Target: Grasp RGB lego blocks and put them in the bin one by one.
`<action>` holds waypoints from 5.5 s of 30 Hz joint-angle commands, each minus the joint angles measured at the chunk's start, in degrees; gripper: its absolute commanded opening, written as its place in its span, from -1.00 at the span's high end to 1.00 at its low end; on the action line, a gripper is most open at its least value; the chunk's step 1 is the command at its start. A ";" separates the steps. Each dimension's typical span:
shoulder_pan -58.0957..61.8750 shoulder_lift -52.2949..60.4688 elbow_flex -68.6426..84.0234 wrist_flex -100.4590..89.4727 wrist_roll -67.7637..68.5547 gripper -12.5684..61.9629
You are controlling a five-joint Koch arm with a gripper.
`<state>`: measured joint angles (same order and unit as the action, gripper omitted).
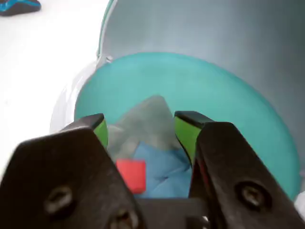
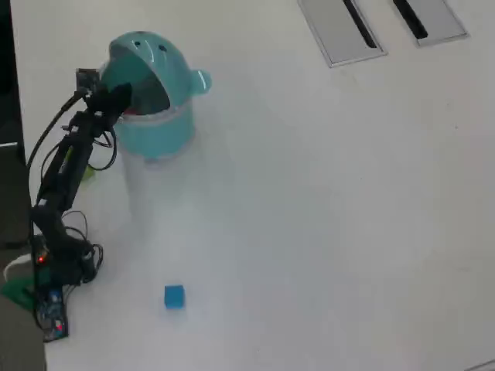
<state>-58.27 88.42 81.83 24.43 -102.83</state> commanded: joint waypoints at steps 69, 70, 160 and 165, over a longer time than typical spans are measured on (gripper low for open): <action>-26.54 7.29 26.46 8.35 -8.26 -0.18; -26.54 6.86 26.46 8.35 -8.53 -0.18; -4.57 33.13 10.37 10.02 6.68 0.33; -4.31 24.52 -0.53 10.11 6.68 0.33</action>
<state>-63.11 113.64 87.28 35.60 -96.68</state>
